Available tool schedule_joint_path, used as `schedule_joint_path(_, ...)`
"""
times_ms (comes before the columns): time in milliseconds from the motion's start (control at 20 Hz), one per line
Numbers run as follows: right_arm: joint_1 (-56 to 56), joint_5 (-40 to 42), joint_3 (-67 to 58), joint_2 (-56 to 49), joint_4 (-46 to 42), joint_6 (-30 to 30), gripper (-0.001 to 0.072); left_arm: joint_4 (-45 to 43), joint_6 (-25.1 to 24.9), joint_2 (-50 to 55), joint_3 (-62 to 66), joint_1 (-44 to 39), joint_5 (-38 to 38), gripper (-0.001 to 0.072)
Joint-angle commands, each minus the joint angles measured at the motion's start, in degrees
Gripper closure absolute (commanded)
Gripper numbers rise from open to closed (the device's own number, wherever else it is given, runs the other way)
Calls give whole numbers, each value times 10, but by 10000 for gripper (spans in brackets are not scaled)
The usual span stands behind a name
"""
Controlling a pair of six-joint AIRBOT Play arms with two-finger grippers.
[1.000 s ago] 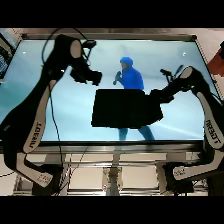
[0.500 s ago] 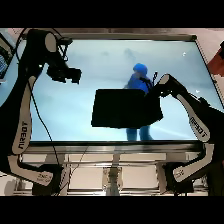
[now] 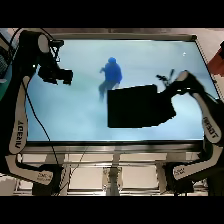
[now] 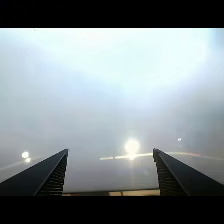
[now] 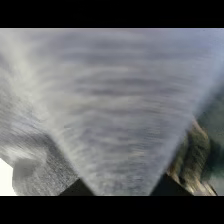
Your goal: Fold the clothes and pants, and hang the long-sleeved shirts on hangers.
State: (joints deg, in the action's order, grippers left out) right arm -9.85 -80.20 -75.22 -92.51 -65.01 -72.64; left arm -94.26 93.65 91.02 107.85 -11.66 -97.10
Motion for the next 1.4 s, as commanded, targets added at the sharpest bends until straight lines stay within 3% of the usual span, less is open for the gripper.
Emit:
schedule_joint_path(0, -123, -17, -1, 33, -62, 3, 681, -5, -1, 0, -21, 19, 0, 103)
schedule_joint_path(200, -250, -3, -1, 33, -132, 2, 681, -5, -1, 1, -52, 22, 0, 103)
schedule_joint_path(350, -336, 30, -1, 32, -134, 5, 680, -5, -1, 4, -53, 23, 3, 103)
schedule_joint_path(400, -352, 36, -1, 32, -115, 23, 637, -5, -1, 5, -53, 23, 5, 103)
schedule_joint_path(500, -361, 49, -1, 32, -57, 83, 123, -5, 0, 6, -53, 23, 4, 103)
schedule_joint_path(550, -355, 58, -1, 32, -37, 99, 26, -5, 0, 7, -53, 23, 4, 103)
schedule_joint_path(600, -342, 70, -1, 32, -34, 112, 25, -5, 0, 9, -53, 22, 4, 104)
schedule_joint_path(900, -256, 105, -1, -25, -92, 73, 43, -5, -1, 9, -53, 23, 4, 103)
schedule_joint_path(1100, -217, 80, -1, -72, -83, 72, 415, -5, 0, 9, -53, 23, 4, 103)
schedule_joint_path(1200, -216, 86, -2, -71, -87, 72, 685, -4, 0, 9, -53, 22, 4, 103)
schedule_joint_path(1350, -248, 84, -23, -71, -125, 50, 681, -5, 0, 9, -53, 23, 4, 103)
